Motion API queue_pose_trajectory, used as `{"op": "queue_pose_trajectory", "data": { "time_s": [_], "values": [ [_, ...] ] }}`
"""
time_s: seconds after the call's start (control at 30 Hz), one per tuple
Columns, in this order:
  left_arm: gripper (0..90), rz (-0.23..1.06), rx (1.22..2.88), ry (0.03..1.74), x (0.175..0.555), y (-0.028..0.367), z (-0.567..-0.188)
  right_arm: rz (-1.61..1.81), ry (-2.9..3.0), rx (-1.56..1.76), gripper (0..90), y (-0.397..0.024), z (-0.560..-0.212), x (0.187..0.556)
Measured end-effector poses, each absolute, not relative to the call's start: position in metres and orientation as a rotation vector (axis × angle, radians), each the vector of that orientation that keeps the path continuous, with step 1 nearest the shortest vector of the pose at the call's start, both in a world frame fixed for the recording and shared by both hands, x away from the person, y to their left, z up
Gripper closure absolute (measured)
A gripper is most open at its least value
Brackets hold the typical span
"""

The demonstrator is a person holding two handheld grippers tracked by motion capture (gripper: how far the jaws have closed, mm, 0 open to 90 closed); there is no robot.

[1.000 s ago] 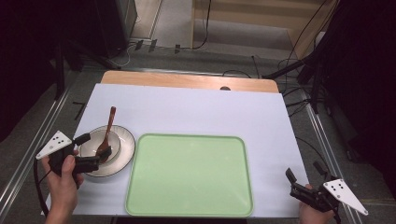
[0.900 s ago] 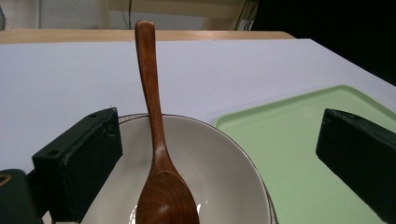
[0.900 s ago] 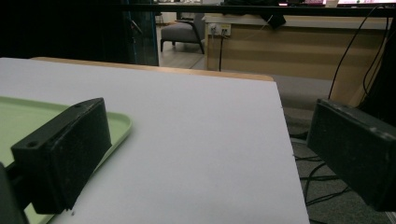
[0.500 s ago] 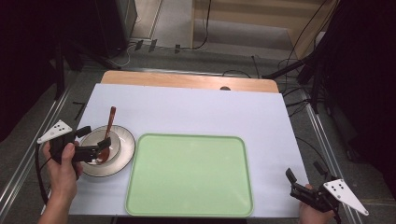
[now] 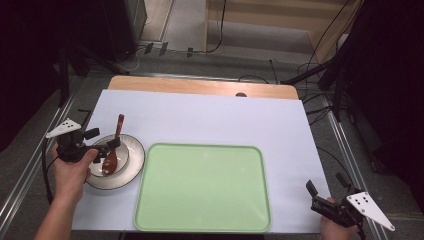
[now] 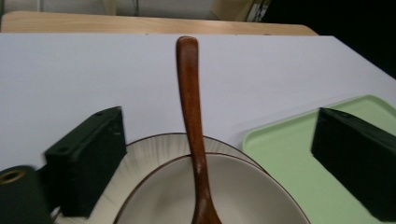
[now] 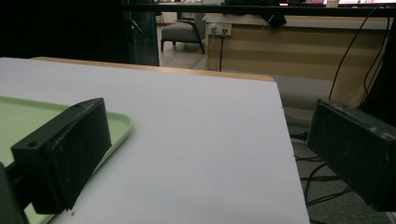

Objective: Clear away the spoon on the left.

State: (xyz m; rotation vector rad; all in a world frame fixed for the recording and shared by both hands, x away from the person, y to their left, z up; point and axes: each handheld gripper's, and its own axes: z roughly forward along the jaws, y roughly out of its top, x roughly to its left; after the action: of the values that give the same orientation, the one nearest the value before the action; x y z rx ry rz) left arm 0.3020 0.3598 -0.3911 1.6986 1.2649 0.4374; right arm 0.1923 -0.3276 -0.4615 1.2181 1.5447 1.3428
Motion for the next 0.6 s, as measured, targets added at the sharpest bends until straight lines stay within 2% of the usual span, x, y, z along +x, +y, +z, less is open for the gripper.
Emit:
{"op": "queue_pose_trajectory", "data": {
  "time_s": [0.07, 0.1, 0.23, 0.3, 0.43, 0.53, 0.6],
  "values": [
    [8.2, 0.427, 1.706, 1.280, 0.304, 0.360, -0.391, 1.342, 1.549, 1.219, 0.0, -0.327, -0.462, 0.193],
    [13.2, 0.410, 1.716, 1.293, 0.308, 0.358, -0.389, 1.341, 1.549, 1.217, 0.1, -0.327, -0.462, 0.193],
    [15.6, 0.389, 1.740, 1.314, 0.312, 0.355, -0.386, 1.339, 1.547, 1.218, 0.0, -0.327, -0.462, 0.193],
    [23.4, 0.386, 1.741, 1.316, 0.314, 0.355, -0.385, 1.340, 1.546, 1.221, 0.0, -0.328, -0.462, 0.193],
    [33.2, 0.332, 1.737, 1.360, 0.324, 0.357, -0.386, 1.337, 1.552, 1.212, 0.0, -0.326, -0.461, 0.193],
    [38.7, 0.293, 1.718, 1.376, 0.329, 0.359, -0.385, 1.335, 1.555, 1.211, 0.0, -0.326, -0.461, 0.192],
    [40.5, 0.321, 1.711, 1.391, 0.332, 0.359, -0.385, 1.340, 1.548, 1.217, 0.0, -0.326, -0.461, 0.192]
  ]
}}
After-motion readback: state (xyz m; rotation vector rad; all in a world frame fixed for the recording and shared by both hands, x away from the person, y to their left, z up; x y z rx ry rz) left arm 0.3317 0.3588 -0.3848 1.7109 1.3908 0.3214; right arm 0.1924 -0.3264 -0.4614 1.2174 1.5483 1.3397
